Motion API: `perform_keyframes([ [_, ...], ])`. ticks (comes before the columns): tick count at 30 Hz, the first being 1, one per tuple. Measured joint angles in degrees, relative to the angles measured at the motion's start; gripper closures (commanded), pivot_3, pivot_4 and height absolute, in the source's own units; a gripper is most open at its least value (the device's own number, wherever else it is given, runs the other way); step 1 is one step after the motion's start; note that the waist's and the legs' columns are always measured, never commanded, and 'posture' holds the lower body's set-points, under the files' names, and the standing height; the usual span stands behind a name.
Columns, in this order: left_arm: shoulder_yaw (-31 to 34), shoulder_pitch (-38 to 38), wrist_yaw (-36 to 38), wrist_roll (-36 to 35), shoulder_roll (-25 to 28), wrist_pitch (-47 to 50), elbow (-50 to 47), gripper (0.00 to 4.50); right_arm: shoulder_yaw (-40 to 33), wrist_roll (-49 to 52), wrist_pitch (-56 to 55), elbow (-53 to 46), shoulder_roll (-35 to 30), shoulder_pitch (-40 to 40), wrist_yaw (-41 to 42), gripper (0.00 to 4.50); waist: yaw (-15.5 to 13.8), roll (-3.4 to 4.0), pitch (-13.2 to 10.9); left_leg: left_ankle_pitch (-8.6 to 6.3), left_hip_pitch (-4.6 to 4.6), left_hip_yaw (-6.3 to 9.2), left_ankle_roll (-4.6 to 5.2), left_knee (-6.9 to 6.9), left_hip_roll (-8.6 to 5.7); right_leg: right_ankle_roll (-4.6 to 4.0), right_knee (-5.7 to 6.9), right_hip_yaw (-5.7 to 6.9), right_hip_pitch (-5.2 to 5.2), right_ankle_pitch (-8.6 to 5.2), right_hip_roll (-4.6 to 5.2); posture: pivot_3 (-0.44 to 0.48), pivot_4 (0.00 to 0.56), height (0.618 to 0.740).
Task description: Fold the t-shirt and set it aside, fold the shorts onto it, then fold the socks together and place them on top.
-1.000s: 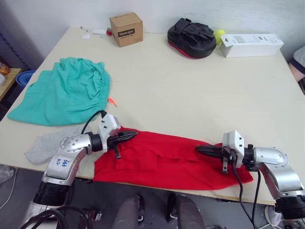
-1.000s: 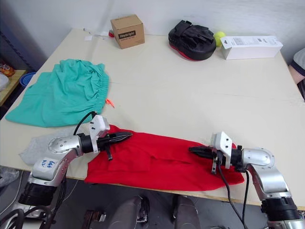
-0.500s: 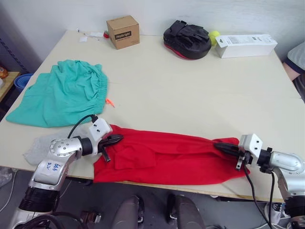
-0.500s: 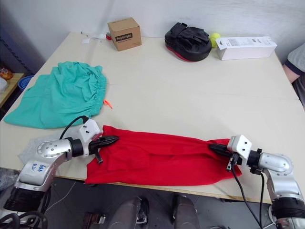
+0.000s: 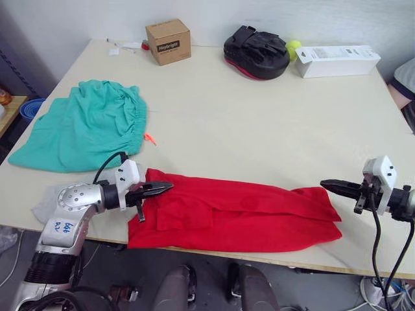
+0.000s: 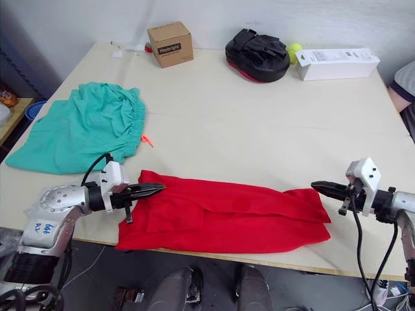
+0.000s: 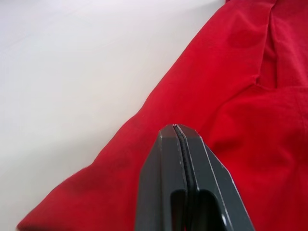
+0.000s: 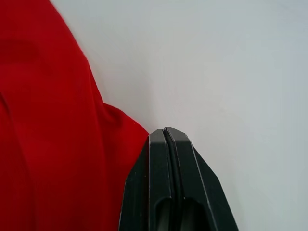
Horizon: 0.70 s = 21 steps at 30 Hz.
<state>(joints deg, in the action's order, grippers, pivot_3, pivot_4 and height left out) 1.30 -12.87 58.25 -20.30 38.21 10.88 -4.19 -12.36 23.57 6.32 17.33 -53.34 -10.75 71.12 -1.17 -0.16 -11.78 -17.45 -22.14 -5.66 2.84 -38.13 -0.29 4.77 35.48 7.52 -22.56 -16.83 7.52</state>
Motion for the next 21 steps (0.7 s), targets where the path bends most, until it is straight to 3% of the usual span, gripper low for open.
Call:
perform_keyframes([
  [7, -2.9, -0.5, -1.9, 2.9, -1.7, 1.4, 0.6, 4.49, 5.6, -3.1, -4.9, 0.4, 2.9, -1.1, 4.1, 4.5, -0.1, 0.0, 0.0, 0.02, -0.01, -0.01, 0.04, -0.02, -0.01, 0.01, 0.01, 0.03, 0.03, 0.01, -0.01, 0.0, 0.15, 0.74],
  [21, -4.2, -0.3, -6.4, 7.0, 0.6, 6.6, 0.1, 4.49, 5.0, -11.1, -21.6, 16.5, 3.3, -5.9, -6.1, 4.5, -0.1, -0.05, 0.2, -0.03, 0.18, 0.0, -0.07, -0.04, -0.01, 0.01, 0.01, -0.01, 0.21, 0.01, 0.03, 0.0, 0.15, 0.74],
])
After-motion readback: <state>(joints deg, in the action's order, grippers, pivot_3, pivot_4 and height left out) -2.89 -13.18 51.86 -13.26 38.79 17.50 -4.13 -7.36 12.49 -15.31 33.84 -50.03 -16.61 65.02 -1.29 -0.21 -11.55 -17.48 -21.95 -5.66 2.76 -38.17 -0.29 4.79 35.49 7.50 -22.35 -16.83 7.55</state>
